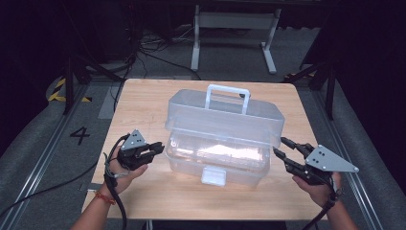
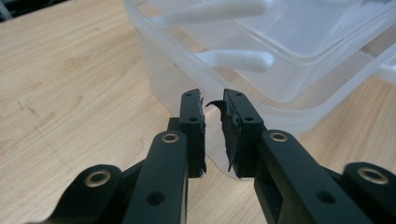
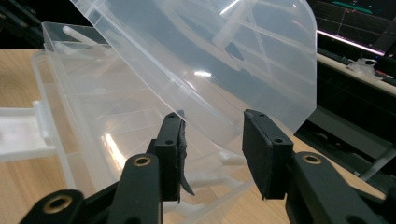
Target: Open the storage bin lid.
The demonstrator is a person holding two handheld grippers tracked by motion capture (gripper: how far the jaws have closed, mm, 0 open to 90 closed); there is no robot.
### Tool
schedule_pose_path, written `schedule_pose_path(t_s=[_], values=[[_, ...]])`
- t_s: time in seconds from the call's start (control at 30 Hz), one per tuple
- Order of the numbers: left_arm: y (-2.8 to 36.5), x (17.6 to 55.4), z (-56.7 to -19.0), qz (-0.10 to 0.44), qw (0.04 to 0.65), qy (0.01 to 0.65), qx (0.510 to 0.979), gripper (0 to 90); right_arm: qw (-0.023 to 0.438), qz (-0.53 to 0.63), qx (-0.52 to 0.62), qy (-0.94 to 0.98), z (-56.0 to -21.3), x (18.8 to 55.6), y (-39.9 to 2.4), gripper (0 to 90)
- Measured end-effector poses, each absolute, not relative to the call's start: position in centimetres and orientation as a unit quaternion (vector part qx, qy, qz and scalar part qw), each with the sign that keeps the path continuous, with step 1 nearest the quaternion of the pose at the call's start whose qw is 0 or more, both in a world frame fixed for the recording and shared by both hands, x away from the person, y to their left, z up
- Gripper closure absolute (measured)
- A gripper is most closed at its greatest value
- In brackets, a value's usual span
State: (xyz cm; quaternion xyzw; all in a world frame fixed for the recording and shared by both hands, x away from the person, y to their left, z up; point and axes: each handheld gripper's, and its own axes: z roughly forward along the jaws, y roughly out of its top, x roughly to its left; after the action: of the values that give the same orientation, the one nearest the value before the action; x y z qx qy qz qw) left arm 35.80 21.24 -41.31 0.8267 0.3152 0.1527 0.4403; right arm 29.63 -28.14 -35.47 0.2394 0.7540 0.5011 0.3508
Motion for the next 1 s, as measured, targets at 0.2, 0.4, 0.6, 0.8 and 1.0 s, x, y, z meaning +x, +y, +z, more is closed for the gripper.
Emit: schedule_pose_path(t_s=[0.2, 0.4, 0.6, 0.8, 1.0], values=[[21.2, 36.1, -41.7, 0.149, 0.438, 0.324, 0.826, 78.5, 0.369, 0.494, 0.241, 0.75, -35.3, 29.7, -28.0, 63.5], [21.0, 36.2, -42.1, 0.14, 0.431, 0.327, 0.829, 77.0, 0.382, 0.494, 0.245, 0.741, -35.1, 29.9, -27.8, 64.9], [20.9, 36.3, -42.2, 0.143, 0.429, 0.326, 0.83, 76.0, 0.396, 0.493, 0.252, 0.733, -34.7, 30.3, -27.7, 66.9], [21.1, 35.9, -41.5, 0.144, 0.447, 0.318, 0.823, 75.2, 0.41, 0.485, 0.259, 0.728, -34.3, 30.9, -27.7, 68.8], [20.9, 35.8, -41.2, 0.145, 0.455, 0.313, 0.821, 73.5, 0.411, 0.484, 0.271, 0.723, -33.6, 31.7, -27.7, 70.1]])
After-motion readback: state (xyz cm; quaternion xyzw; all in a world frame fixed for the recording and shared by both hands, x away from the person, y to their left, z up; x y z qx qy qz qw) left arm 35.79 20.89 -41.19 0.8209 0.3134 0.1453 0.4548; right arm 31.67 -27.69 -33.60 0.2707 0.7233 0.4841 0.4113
